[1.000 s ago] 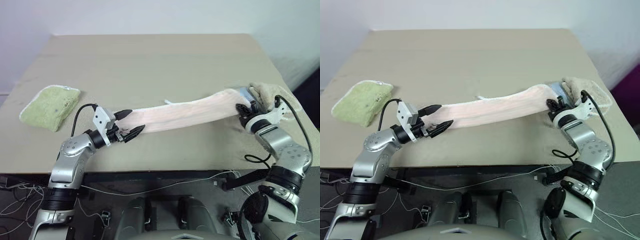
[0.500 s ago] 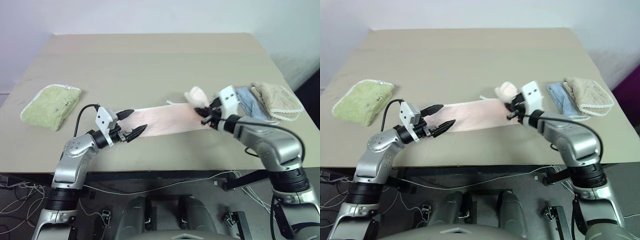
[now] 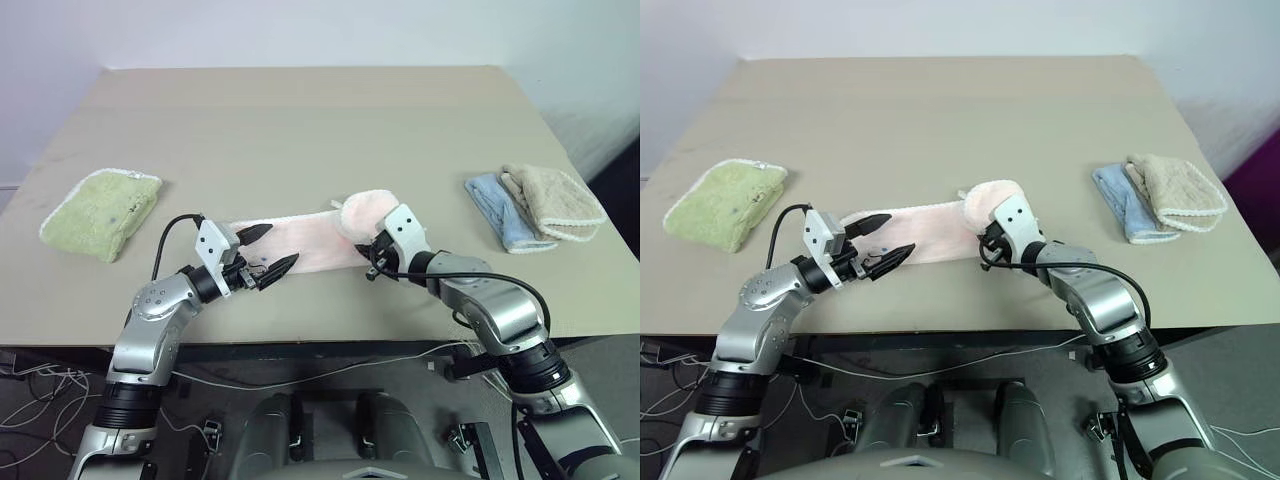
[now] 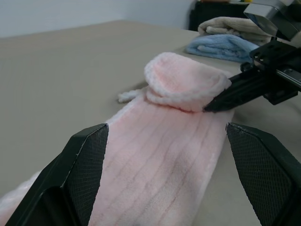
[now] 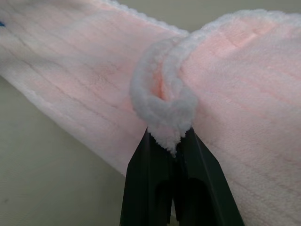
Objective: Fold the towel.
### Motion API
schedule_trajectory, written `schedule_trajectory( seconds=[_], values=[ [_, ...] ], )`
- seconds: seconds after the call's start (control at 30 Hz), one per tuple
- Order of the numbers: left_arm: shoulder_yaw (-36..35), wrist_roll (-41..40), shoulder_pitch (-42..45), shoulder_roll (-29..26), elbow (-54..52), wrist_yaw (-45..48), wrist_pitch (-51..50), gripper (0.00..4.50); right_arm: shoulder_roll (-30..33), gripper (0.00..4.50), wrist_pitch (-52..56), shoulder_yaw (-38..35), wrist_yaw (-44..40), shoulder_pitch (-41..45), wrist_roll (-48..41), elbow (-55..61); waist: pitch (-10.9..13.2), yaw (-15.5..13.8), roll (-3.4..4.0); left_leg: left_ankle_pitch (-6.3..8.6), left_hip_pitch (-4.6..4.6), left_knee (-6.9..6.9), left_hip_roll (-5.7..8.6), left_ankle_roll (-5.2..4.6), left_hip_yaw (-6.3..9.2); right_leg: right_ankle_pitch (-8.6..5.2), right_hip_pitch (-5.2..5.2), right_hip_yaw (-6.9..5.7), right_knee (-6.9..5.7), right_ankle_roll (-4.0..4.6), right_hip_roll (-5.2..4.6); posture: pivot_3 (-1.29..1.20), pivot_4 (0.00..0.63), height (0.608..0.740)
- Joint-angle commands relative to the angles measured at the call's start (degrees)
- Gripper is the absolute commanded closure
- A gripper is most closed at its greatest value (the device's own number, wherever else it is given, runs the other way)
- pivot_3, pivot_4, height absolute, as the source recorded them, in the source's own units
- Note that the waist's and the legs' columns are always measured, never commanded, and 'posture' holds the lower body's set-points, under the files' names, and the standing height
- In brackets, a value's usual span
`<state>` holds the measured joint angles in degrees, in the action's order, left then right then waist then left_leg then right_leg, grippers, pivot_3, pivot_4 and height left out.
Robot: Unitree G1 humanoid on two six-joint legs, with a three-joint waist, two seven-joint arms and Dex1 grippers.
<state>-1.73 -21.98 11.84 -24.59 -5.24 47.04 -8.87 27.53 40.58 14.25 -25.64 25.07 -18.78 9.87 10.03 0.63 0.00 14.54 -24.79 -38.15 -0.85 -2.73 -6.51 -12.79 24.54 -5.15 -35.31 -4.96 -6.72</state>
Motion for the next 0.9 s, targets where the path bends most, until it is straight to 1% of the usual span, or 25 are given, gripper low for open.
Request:
schedule_trajectory(
  seconds=[0.03,0.13,0.17,0.23,0.37,0.47,0.53,0.6,0.7,0.73,0.8,0.9],
  values=[
    [-0.37,-1.05,-0.48,-0.01,-3.18,-0.36,-0.41,0.3,-1.3,3.48,-0.19,-2.47,-1.38,-0.51,-1.03,2.58,0.0,0.03,0.0,0.0,0.0,0.0,0.0,0.0,0.0,0.0,0.0,0.0,0.0,0.0,0.0,0.0,0.15,0.74],
    [-0.63,-1.41,-1.6,-0.13,-4.42,-0.59,-1.17,0.3,-1.0,2.59,0.53,-5.61,-2.92,-1.45,-3.37,5.33,0.0,-0.02,0.0,0.0,-0.01,0.0,-0.01,0.0,0.01,0.0,0.01,0.0,0.0,0.0,0.0,0.0,0.15,0.74],
    [-0.75,-1.57,-2.09,-0.2,-4.85,-0.75,-1.47,0.3,-0.4,2.19,0.46,-6.7,-3.7,-1.94,-4.02,6.49,0.0,-0.01,0.0,0.0,-0.02,0.0,-0.01,0.0,0.02,0.0,0.01,0.0,0.02,0.0,-0.01,0.0,0.15,0.74],
    [-0.95,-1.91,-3.16,-0.37,-5.81,-1.07,-2.04,0.3,0.94,1.54,0.61,-9.08,-5.43,-2.95,-5.64,8.74,0.0,-0.04,0.0,0.01,-0.03,0.0,0.0,0.0,0.02,0.0,0.01,0.0,0.04,0.0,-0.02,0.0,0.15,0.74],
    [-1.63,-3.2,-4.97,-0.49,-7.56,-1.83,-3.24,0.3,3.71,1.54,0.61,-14.3,-8.8,-4.65,-9.05,11.76,0.0,-0.06,0.0,0.02,-0.05,0.0,-0.01,0.0,0.08,0.0,0.0,-0.03,0.09,0.01,-0.06,0.0,0.15,0.74],
    [-1.99,-3.83,-5.97,-0.64,-8.48,-2.19,-3.85,0.3,4.18,1.54,0.76,-18.12,-10.49,-4.25,-12.17,11.08,0.0,-0.03,0.0,0.02,-0.06,0.0,-0.02,0.01,0.1,-0.01,0.01,-0.04,0.09,0.03,-0.06,0.0,0.15,0.74],
    [-1.75,-3.85,-6.36,-0.42,-8.84,-2.67,-4.35,0.3,3.33,1.91,-0.52,-18.66,-9.89,-2.27,-11.33,6.94,0.0,-0.02,0.0,0.02,-0.06,0.0,-0.02,0.01,0.1,-0.01,0.01,-0.04,0.1,0.03,-0.06,0.0,0.15,0.74],
    [-1.44,-3.62,-6.57,-0.09,-9.17,-3.1,-4.81,0.3,2.2,2.39,-2.41,-18.09,-9.2,-0.51,-9.68,2.95,0.0,0.1,0.0,0.02,-0.06,0.0,-0.02,0.01,0.1,-0.01,0.01,-0.03,0.1,0.04,-0.06,0.0,0.15,0.74],
    [-1.14,-4.0,-7.05,0.28,-10.3,-3.78,-6.19,0.3,-0.05,3.51,-5.79,-16.18,-9.59,1.97,-7.5,-2.27,0.01,0.07,0.01,0.01,-0.06,0.01,-0.03,0.02,0.1,-0.01,0.03,-0.03,0.1,0.05,-0.05,0.0,0.15,0.74],
    [-1.18,-4.06,-7.24,0.26,-10.59,-3.85,-6.45,0.3,-0.6,3.82,-7.48,-15.15,-9.99,2.6,-6.21,-3.73,0.01,0.03,0.01,0.01,-0.07,0.01,-0.02,0.01,0.1,-0.01,0.03,-0.04,0.1,0.04,-0.05,0.0,0.15,0.74],
    [-1.04,-4.23,-8.3,0.63,-12.02,-4.72,-7.32,0.3,-2.79,4.45,-14.55,-12.2,-10.35,4.5,-1.62,-11.49,0.0,0.09,0.01,0.01,-0.1,0.01,-0.01,0.01,0.1,0.0,0.04,-0.05,0.1,0.03,-0.03,0.0,0.15,0.74],
    [-1.1,-4.48,-9.84,1.02,-14.17,-6.16,-8.48,0.3,-4.79,4.45,-21.85,-9.05,-11.46,5.64,3.07,-19.73,0.0,0.06,0.01,0.0,-0.11,0.0,0.01,0.0,0.09,0.0,0.03,-0.05,0.1,0.03,0.03,0.0,0.15,0.74]
  ],
)
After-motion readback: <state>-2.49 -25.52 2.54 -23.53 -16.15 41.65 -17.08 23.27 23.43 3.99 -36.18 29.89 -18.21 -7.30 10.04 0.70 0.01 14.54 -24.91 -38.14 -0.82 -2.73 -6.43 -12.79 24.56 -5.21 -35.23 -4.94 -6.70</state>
